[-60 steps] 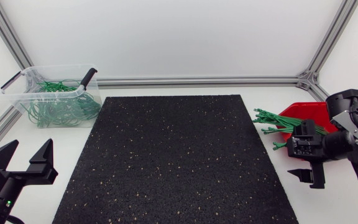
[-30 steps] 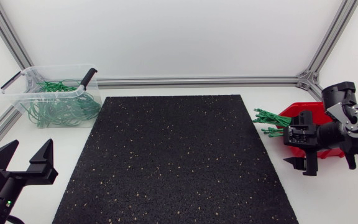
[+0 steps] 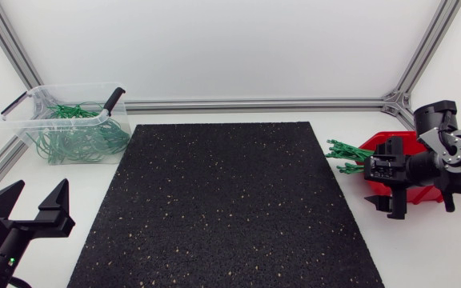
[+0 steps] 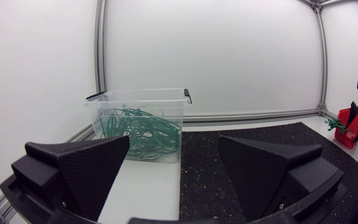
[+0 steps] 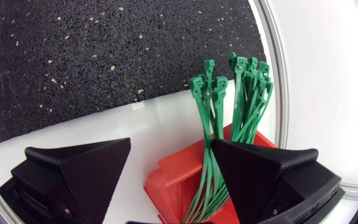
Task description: Take a green cable tie from the red box, thread the tail through the head to close it, then place it in the transparent bin on the left.
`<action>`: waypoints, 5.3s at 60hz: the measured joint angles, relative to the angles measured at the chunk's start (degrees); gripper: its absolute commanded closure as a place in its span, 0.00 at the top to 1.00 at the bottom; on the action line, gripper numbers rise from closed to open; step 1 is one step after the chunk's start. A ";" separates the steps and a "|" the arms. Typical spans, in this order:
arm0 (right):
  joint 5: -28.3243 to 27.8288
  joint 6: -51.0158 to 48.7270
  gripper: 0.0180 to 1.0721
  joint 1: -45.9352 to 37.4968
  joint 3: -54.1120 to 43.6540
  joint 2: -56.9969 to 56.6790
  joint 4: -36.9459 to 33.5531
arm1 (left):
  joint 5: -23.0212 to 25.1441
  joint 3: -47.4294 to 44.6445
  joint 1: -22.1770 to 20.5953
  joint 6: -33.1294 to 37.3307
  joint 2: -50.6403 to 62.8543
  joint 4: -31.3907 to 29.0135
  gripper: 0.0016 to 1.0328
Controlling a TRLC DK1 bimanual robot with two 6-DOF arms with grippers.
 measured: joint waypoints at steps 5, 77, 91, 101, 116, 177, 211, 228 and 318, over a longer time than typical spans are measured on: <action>0.57 -0.44 0.91 0.00 -1.31 -0.13 0.04 | 0.00 0.00 0.00 0.00 0.00 0.00 0.96; 7.32 -2.10 0.79 9.75 -13.35 -7.96 11.61 | -0.02 0.00 0.00 0.00 0.46 -0.02 0.96; 9.14 -2.10 0.37 11.72 -15.34 -5.09 19.21 | 0.00 0.00 0.00 0.00 0.66 0.00 0.96; 9.14 -2.12 0.37 12.76 -16.63 -5.11 20.55 | 0.00 0.00 0.00 0.00 0.66 -0.02 0.96; 9.64 -2.14 0.31 13.99 -18.32 -5.11 24.37 | 0.00 0.00 0.00 0.00 0.66 -0.02 0.96; 14.19 -2.47 0.06 18.21 -19.50 -5.86 27.34 | -0.02 0.00 0.00 0.00 0.68 -0.02 0.96; 8.94 13.14 0.05 24.79 -5.44 -26.86 -6.71 | -0.02 0.00 -0.68 0.00 0.76 -0.02 0.96; 3.02 25.53 0.05 29.51 7.76 -27.65 -24.61 | -0.02 0.00 -1.84 -0.02 0.76 -0.02 0.96; -59.32 69.92 0.06 31.87 14.19 2.36 -13.73 | 24.59 25.59 -17.25 -10.54 41.86 0.26 0.96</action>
